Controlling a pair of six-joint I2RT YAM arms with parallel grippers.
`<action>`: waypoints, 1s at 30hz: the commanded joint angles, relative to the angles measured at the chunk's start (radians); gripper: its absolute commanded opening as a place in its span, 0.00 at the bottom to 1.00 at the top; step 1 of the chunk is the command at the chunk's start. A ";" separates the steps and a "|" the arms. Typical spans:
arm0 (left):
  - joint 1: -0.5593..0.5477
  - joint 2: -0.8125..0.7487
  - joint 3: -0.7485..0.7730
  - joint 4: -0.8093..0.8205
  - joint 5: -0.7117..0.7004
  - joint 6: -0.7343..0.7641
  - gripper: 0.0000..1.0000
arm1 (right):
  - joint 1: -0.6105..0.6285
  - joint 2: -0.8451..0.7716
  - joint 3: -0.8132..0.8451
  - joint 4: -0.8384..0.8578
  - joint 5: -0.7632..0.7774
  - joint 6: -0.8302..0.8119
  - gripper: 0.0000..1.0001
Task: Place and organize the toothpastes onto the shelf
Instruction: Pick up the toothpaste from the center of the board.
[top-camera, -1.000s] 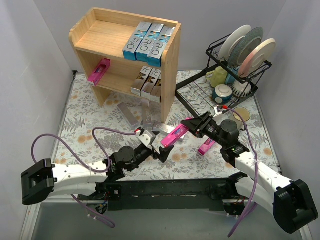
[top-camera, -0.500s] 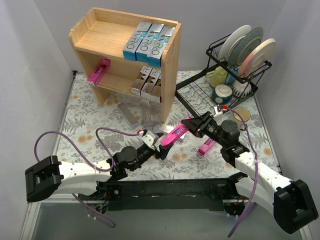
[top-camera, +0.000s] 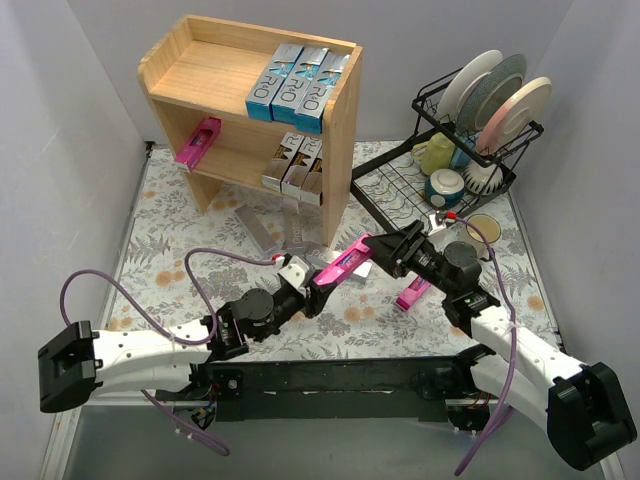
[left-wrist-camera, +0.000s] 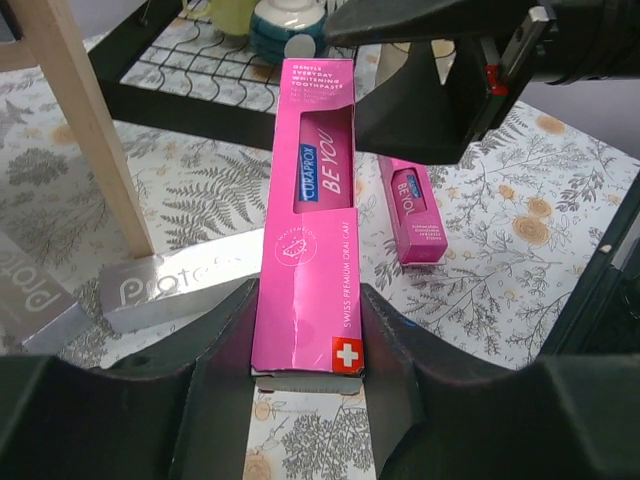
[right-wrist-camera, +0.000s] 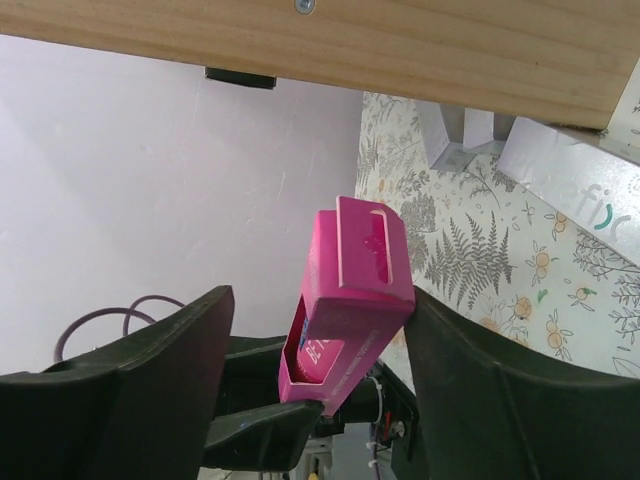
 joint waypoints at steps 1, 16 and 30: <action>0.000 -0.093 0.105 -0.249 -0.083 -0.101 0.37 | -0.021 -0.045 0.004 -0.035 -0.006 -0.063 0.83; 0.000 -0.170 0.503 -1.301 -0.422 -0.483 0.36 | -0.071 -0.205 0.217 -0.591 0.275 -0.535 0.92; 0.112 -0.152 0.587 -1.328 -0.525 -0.436 0.33 | -0.076 -0.222 0.285 -0.665 0.379 -0.694 0.92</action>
